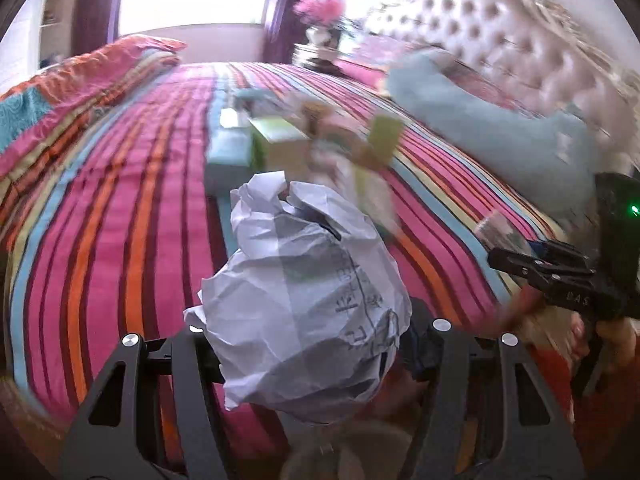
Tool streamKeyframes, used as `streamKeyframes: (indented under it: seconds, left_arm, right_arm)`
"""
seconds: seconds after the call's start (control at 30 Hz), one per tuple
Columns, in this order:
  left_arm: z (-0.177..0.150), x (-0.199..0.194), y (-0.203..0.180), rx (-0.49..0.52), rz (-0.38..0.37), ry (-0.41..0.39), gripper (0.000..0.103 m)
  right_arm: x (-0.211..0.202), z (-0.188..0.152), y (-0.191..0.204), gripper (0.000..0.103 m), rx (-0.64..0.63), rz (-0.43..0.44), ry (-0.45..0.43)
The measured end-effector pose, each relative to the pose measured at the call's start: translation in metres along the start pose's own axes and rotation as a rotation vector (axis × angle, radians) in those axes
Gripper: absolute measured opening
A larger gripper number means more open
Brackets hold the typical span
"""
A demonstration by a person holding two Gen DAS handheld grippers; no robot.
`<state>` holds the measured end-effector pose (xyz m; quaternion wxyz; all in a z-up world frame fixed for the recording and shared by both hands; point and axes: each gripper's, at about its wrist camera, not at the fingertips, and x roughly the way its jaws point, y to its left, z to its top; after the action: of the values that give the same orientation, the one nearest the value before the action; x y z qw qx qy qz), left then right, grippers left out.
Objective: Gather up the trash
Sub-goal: 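Lower both held items into the wastebasket and open both grippers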
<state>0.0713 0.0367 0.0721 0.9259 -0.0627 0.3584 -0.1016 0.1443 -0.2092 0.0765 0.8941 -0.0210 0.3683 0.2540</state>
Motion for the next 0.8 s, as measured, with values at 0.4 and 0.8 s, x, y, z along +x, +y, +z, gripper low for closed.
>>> streamKeyframes:
  seconds: [0.4,0.8]
  left_arm:
    - [-0.230,0.075,-0.026,-0.094,-0.041,0.575,0.060]
    - [-0.244,0.091,-0.039,-0.017,0.005,0.639,0.089]
  right_arm:
    - [0.080,-0.195,0.066,0.048,0.123,0.056,0.501]
    - [0.093,-0.216,0.079,0.074,0.036,-0.013,0.528]
